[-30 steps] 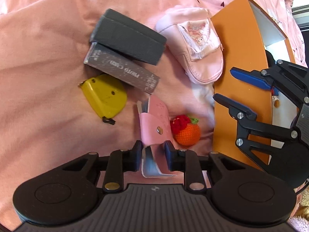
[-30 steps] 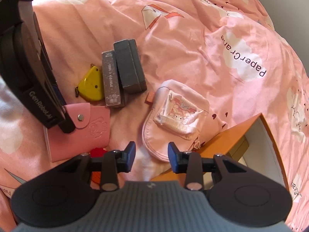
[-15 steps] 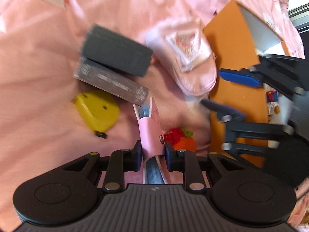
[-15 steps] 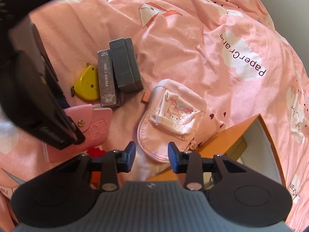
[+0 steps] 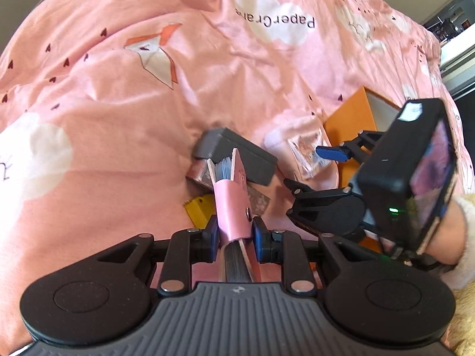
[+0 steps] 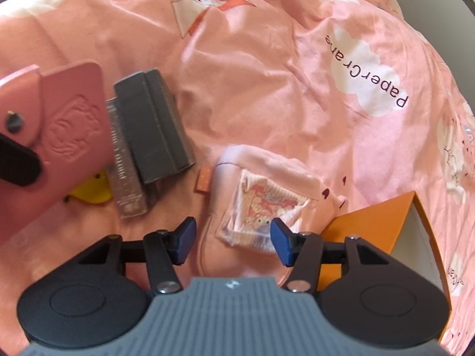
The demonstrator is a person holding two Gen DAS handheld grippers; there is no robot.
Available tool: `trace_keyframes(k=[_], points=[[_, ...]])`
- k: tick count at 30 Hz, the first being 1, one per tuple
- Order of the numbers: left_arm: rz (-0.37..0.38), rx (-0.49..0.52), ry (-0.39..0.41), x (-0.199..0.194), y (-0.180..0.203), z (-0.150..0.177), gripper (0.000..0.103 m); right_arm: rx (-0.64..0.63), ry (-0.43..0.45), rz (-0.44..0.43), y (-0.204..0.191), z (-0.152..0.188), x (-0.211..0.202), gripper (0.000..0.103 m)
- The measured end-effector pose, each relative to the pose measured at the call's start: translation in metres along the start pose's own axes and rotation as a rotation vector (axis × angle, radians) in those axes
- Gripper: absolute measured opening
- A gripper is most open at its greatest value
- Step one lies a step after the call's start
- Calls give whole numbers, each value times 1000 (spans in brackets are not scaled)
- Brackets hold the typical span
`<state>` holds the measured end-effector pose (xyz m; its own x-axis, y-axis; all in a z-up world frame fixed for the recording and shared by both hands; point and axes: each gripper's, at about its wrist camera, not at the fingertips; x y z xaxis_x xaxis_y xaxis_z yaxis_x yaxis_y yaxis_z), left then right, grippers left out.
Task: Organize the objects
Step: 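Carry the pink wallet toward the shoebox while the right gripper grasps and lifts the pink eye mask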
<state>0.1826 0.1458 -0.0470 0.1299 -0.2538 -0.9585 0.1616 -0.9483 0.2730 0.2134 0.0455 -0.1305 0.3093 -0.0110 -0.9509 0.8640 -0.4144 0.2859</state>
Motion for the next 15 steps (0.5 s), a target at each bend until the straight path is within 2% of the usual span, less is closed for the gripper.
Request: trace_keyframes(k=[3,5,7,11,15], points=[[-9,4,9,-4,-2,-2,26,15,-23,24,-1,-5,8,55],[-11,8,14,-10,-3,-3,25,24,-19,9,1,-4,7,48],[-8,22,21,-15,-3,-4,26,29,0,3,3,0,2,36],[-11,39,45,-27,1,-6,26,52,64,-14,12,10,-18,25],[-20,60,74,-37,9,-8,25,109,157,-89,27,26,-49,22]])
Point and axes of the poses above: each gripper's, at about its wrist camera, not at the fingertips, and x roughly the way its jaws point, y to its right, z to its underside, and after that the axes turned 9 degrees about -y, right-handed
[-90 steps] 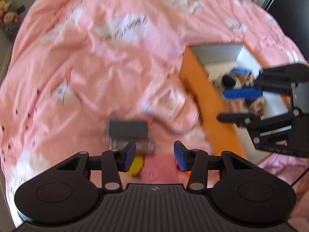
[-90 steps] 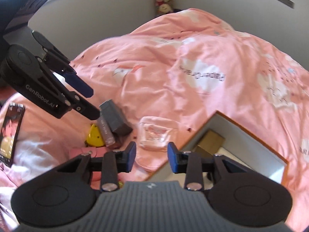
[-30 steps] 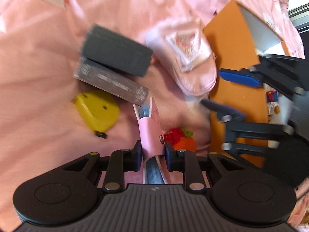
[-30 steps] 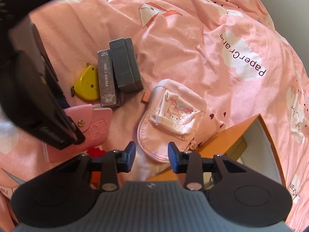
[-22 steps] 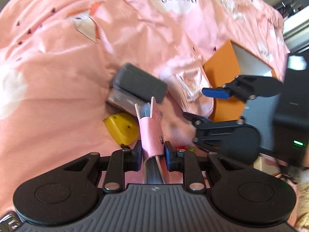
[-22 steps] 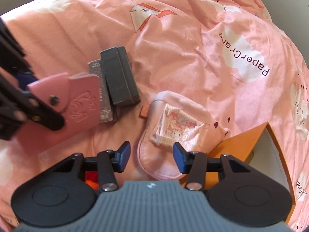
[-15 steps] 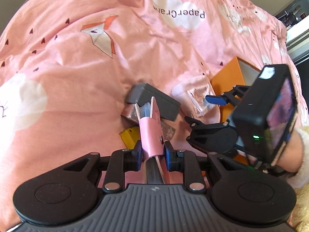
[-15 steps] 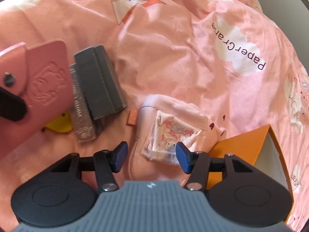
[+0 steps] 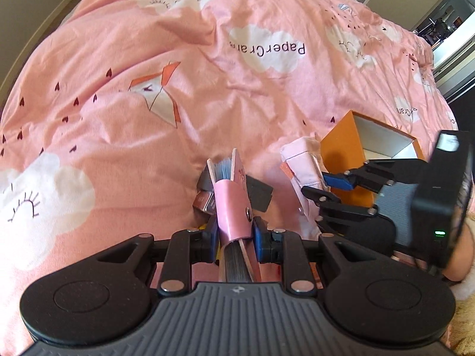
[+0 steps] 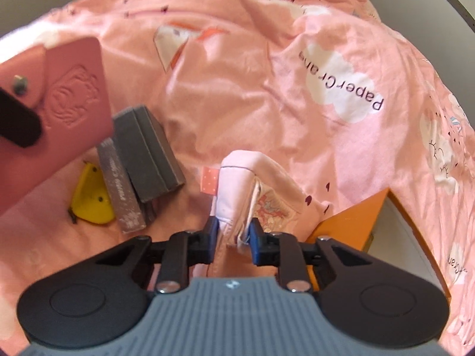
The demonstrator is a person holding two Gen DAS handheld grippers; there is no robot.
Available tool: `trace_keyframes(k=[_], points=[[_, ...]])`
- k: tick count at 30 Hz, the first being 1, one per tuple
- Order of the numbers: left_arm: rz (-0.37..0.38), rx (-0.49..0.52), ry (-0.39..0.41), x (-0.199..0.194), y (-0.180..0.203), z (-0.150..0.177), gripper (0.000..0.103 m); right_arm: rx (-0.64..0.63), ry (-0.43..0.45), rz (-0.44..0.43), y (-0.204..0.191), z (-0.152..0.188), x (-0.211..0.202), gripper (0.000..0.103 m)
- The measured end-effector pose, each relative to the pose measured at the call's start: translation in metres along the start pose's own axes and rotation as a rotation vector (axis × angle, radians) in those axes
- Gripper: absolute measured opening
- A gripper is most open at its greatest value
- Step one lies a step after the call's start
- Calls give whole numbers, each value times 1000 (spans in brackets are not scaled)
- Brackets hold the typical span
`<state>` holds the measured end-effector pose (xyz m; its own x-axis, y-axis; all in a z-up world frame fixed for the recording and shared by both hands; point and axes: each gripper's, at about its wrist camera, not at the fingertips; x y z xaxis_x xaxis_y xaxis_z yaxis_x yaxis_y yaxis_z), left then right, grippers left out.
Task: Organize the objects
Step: 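Carry the pink wallet toward the shoebox while the right gripper grasps and lifts the pink eye mask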
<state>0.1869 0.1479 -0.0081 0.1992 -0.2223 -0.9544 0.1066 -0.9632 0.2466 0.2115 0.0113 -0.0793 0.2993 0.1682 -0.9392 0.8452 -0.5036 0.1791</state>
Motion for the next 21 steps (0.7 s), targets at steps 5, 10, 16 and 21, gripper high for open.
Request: trace_keyframes(k=[5,10,16,21], points=[[17,31,31,-12,16,-4,25,75,127,-90,17,13,-51,22],[41,93,65,-25,45,-7,25,146,205,-153,40,30,-100,22],[69,200,84,-35,92,-10,25,242,255,-162,74,59,-141,22],[109,266,88,-36,126,-14,26,339,231,-169,99,90,-144,22]])
Point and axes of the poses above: each gripper's, at about its wrist camera, not at the fingertips, and x roughly the way its jaws point, y to its right, z to its underside, and after that the axes turned 9 degrees about -y, right-handed
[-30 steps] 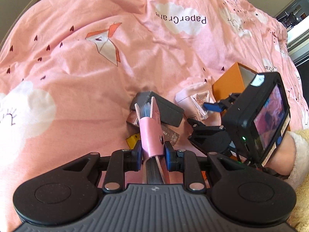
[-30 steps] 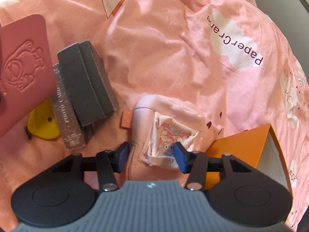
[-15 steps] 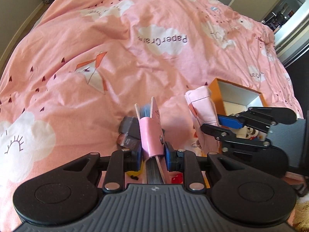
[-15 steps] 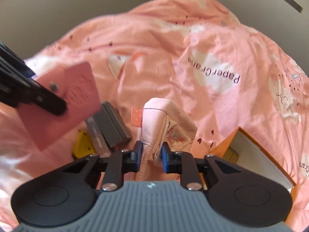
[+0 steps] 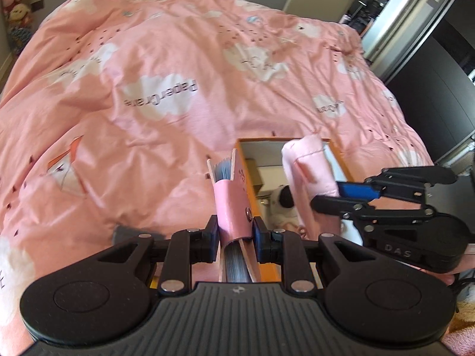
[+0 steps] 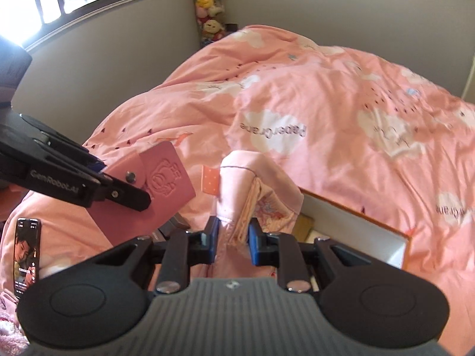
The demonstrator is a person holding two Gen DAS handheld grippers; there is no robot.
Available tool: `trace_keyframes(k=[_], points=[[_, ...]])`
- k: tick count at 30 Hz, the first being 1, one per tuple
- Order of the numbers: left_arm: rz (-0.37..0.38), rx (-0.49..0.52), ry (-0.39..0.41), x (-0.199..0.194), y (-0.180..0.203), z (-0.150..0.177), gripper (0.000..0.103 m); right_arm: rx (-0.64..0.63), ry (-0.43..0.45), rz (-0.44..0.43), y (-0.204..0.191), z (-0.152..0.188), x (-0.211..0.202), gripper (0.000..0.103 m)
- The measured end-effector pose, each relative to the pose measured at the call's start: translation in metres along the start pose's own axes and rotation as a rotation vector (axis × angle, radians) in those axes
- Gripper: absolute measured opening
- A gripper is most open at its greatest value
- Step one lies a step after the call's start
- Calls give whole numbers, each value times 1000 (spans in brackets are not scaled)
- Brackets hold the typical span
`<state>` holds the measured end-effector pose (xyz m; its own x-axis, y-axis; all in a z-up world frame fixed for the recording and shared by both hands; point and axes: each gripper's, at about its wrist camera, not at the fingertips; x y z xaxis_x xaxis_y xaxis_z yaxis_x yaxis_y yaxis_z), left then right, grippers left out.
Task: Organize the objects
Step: 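Carry the pink wallet toward the shoebox while the right gripper grasps and lifts the pink eye mask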
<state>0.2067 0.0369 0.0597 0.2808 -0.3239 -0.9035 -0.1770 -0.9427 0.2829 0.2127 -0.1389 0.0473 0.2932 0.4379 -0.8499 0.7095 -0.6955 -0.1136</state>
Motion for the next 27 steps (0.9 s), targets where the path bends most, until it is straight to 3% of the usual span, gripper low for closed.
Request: trace_keyframes(k=[6,11,17,24,27], points=[[65,33,-31,25,35,-15,25,138,-61,-7,40,19,12,22],[42,42,-105,68,59,-22,25,274,-79,-57,76,31,20,22],[-69,32,-126,96,67,-29,25,432,-60,-355,112,48,40,22],[-179,31,-128,104,66,-33,25,481,-46,-497,122,52,86,22],[-186,19,-136,110,62,-34,25,507,-58,-507,125,51,103,22]])
Point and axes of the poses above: each gripper's, at about its wrist camera, not at the fingertips, and x roughly the way its jaws point, y to its right, z to its underside, and after that the axes turned 9 degrees about -y, right-handed
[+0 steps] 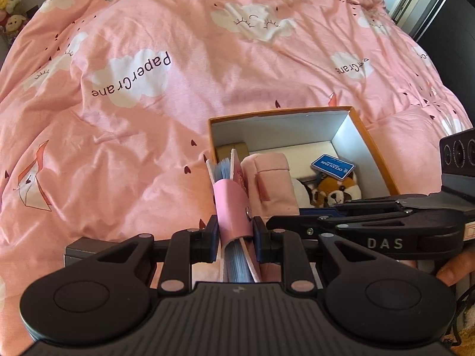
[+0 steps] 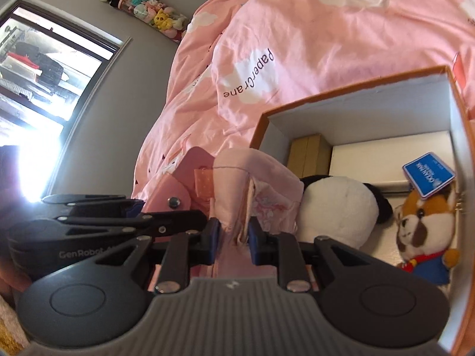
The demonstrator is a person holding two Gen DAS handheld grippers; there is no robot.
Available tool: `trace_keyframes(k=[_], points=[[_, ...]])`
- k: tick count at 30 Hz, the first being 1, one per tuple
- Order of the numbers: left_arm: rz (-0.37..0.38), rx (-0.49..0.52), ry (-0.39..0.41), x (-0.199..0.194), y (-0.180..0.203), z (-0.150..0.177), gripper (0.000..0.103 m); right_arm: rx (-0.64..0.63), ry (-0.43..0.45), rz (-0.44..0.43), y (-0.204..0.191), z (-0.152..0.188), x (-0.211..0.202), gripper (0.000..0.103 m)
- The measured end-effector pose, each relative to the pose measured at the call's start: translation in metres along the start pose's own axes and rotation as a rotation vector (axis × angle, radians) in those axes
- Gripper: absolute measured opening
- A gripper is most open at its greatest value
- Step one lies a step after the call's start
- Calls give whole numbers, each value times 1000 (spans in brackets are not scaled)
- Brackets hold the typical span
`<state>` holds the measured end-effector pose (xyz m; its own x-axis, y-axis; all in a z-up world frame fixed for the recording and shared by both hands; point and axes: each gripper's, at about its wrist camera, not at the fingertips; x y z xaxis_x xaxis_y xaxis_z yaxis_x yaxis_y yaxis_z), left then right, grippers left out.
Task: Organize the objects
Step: 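Carry the pink wallet toward the shoebox while the right gripper grasps and lifts the pink eye mask, then lower the pink eye mask into the shoebox with the right gripper while the left lowers the wallet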
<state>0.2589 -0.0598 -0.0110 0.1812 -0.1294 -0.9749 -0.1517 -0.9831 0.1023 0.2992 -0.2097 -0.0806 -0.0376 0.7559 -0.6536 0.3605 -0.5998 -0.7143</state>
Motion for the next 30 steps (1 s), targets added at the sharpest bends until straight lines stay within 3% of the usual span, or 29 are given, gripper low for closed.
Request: trace_keyframes(k=[5,9,15,22,27,30], points=[[37,-1,-26,7,-1,2,25,30,5,130,7,4,-2,19],[31,26,-16,12,5,2,25,22,42,176,14,19,-21,18],[18,61,-10,25,16,-3,25,-18,40,163,6,23,-30,18],[-109,114,-12,51,30,-2,25,-15,19,191,1,16,-12,17],[-107,100,-43,62,28,-7,26,17,7,192,8,15,-11,17],[-61,75,-46,60,22,-8,32,44,-13,181,15,15,-5,17]])
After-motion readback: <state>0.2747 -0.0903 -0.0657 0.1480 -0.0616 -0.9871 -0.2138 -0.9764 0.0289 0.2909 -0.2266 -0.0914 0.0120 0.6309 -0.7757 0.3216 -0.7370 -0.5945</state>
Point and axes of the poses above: each gripper's, at about its wrist camera, not at the fingertips, and x roughly the way its jaws point, y to its right, z to its underside, and after that the axes turned 9 degrees about -y, right-handed
